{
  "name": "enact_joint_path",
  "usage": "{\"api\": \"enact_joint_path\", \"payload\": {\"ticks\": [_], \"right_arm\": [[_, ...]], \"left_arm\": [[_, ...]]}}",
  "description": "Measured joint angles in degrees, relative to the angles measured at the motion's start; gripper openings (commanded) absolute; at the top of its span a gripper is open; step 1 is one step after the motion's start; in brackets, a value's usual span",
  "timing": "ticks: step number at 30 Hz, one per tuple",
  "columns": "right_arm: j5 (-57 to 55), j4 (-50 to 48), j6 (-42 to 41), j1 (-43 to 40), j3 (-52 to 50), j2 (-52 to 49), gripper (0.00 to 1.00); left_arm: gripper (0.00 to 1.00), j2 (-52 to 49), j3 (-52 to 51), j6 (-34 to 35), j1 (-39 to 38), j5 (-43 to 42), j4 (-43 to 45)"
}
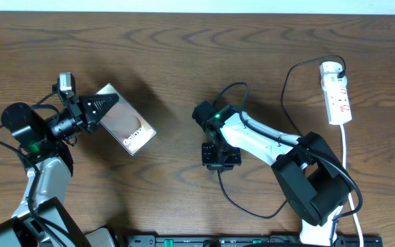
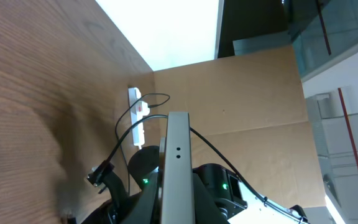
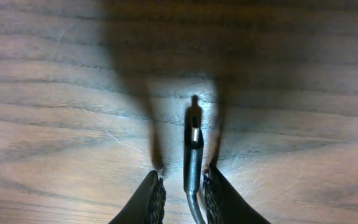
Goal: Plug charger to phone and switch on socket
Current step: 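Lower the right gripper and grasp the black cable's connector end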
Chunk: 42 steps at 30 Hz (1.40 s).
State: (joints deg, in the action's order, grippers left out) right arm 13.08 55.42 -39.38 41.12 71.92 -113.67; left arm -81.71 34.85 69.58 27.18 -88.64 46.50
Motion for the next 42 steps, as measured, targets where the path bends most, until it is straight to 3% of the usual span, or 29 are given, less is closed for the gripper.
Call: {"api": "enact_joint_path", "payload": {"ticks": [33,42], "right_arm": [[0.5,-0.9,0.0,-1.3,0.0,0.0,0.2],[0.0,-0.7,0.4,-1.4,0.0,0.0,0.03]], "left_arm": [[0.07,0.0,0.0,-1.0,0.0,0.0,0.0],[0.07,0.0,0.0,-1.1,0.0,0.0,0.0]]}}
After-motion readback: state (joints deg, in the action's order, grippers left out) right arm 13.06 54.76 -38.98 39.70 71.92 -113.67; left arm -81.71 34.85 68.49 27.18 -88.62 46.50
